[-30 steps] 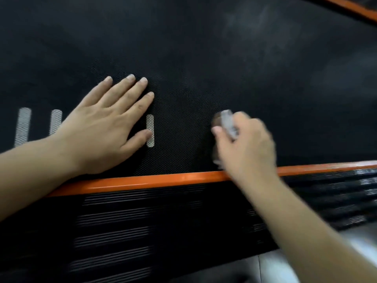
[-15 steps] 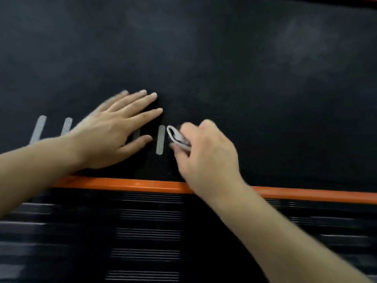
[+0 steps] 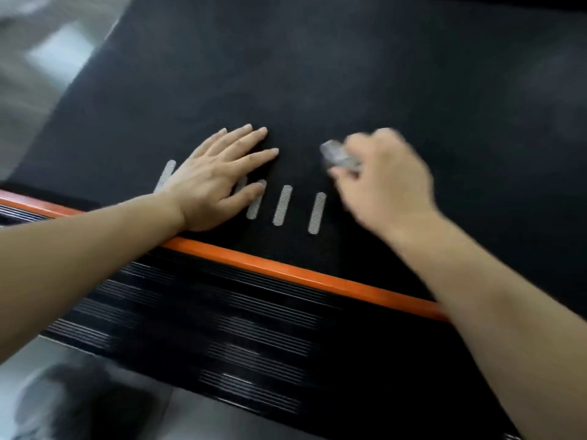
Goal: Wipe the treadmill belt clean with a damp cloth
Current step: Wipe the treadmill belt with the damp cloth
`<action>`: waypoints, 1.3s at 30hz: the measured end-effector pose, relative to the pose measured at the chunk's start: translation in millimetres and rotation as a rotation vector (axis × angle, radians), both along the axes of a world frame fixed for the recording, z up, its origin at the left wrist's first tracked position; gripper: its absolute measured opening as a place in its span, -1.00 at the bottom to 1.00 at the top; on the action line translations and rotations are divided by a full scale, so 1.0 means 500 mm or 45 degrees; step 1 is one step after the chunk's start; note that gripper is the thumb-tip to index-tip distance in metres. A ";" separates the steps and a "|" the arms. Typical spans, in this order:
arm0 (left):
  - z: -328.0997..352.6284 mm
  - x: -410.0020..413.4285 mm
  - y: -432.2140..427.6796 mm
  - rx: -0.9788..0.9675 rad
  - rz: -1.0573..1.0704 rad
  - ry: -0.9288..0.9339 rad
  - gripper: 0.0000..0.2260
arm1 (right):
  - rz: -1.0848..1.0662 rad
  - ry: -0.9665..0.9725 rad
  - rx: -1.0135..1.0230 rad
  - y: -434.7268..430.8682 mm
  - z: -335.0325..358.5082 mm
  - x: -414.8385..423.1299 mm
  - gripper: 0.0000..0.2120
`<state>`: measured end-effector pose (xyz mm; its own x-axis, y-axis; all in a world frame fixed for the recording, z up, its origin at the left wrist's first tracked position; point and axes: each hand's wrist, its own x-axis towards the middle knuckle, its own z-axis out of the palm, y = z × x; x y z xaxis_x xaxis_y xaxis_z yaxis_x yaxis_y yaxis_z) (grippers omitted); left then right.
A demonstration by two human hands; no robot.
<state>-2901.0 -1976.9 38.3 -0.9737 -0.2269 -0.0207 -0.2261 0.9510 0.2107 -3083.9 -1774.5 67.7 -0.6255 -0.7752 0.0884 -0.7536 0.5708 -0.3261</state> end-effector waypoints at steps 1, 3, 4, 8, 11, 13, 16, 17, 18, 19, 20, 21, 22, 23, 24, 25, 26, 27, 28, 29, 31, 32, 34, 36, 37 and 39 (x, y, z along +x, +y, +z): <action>-0.003 0.002 -0.001 0.003 -0.003 0.009 -0.46 | -0.184 -0.025 -0.039 0.000 -0.001 -0.006 -0.78; -0.005 0.002 -0.007 0.019 -0.014 0.029 -0.45 | -0.192 -0.014 -0.107 -0.021 0.000 0.057 -0.78; -0.006 0.001 -0.007 0.038 -0.028 0.030 -0.45 | -0.048 -0.040 -0.095 -0.029 0.000 0.110 -0.79; -0.006 0.000 -0.012 0.082 -0.026 0.033 -0.44 | 0.188 -0.161 0.068 0.000 0.023 0.157 -0.81; -0.008 -0.003 -0.010 0.076 -0.006 0.031 -0.46 | -0.279 -0.088 0.111 0.062 0.037 0.086 -0.75; -0.010 -0.004 -0.011 0.069 -0.006 0.036 -0.47 | -0.503 -0.033 0.075 0.062 0.034 0.133 -0.80; -0.008 -0.007 -0.014 0.108 -0.034 0.037 -0.46 | -0.376 -0.142 0.029 -0.012 0.019 0.264 -0.82; -0.007 -0.006 -0.017 0.140 -0.042 0.030 -0.46 | -0.307 -0.166 0.047 -0.028 0.020 0.284 -0.81; -0.005 -0.004 -0.025 0.162 -0.067 0.023 -0.46 | -0.296 -0.161 0.068 -0.034 0.023 0.281 -0.79; -0.002 0.001 -0.039 0.154 -0.122 0.011 -0.45 | -0.355 -0.139 0.091 -0.026 0.026 0.262 -0.77; 0.001 0.007 -0.059 0.105 -0.213 0.000 -0.45 | -0.453 -0.106 0.113 -0.009 0.028 0.236 -0.76; 0.005 0.016 -0.085 0.033 -0.325 -0.009 -0.44 | -0.593 -0.079 0.130 0.010 0.037 0.211 -0.74; 0.010 0.031 -0.117 -0.015 -0.420 -0.020 -0.43 | -0.755 -0.046 0.142 0.021 0.046 0.198 -0.72; 0.014 0.049 -0.151 -0.028 -0.473 -0.034 -0.41 | -0.900 -0.001 0.161 0.019 0.051 0.203 -0.72; 0.016 0.070 -0.187 -0.024 -0.489 -0.044 -0.40 | -0.974 0.041 0.179 -0.005 0.047 0.223 -0.75; 0.017 0.091 -0.221 -0.021 -0.495 -0.046 -0.40 | -0.948 0.063 0.189 -0.049 0.039 0.256 -0.76; 0.015 0.113 -0.250 -0.017 -0.504 -0.043 -0.40 | -0.865 0.028 0.181 -0.103 0.030 0.299 -0.75; 0.012 0.133 -0.277 -0.013 -0.516 -0.038 -0.41 | -0.747 -0.041 0.161 -0.161 0.026 0.347 -0.75; 0.009 0.151 -0.301 -0.006 -0.529 -0.034 -0.41 | -0.589 -0.104 0.124 -0.208 0.020 0.389 -0.78; 0.005 0.166 -0.324 0.001 -0.541 -0.030 -0.42 | -0.449 -0.121 0.103 -0.240 0.017 0.417 -0.79; -0.002 0.185 -0.361 0.017 -0.578 -0.018 -0.43 | -0.408 -0.051 0.107 -0.254 0.020 0.399 -0.76; -0.004 0.191 -0.376 0.034 -0.585 -0.002 -0.43 | -0.467 -0.001 0.119 -0.239 0.015 0.365 -0.74; -0.006 0.202 -0.396 0.062 -0.572 0.039 -0.42 | -0.726 0.046 0.132 -0.206 0.015 0.281 -0.74; -0.011 0.209 -0.408 0.089 -0.547 0.083 -0.41 | -0.995 0.067 0.094 -0.209 0.017 0.232 -0.78; -0.014 0.212 -0.412 0.101 -0.541 0.101 -0.41 | -1.004 0.103 0.102 -0.236 0.011 0.238 -0.77; -0.019 0.213 -0.413 0.105 -0.537 0.143 -0.41 | -0.819 0.129 0.098 -0.304 -0.002 0.302 -0.75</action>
<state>-2794.6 -2183.3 28.7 -0.9780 0.1884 0.0892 0.2065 0.9343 0.2908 -2932.7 -1926.6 66.7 -0.9579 -0.2559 0.1302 -0.2789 0.9367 -0.2116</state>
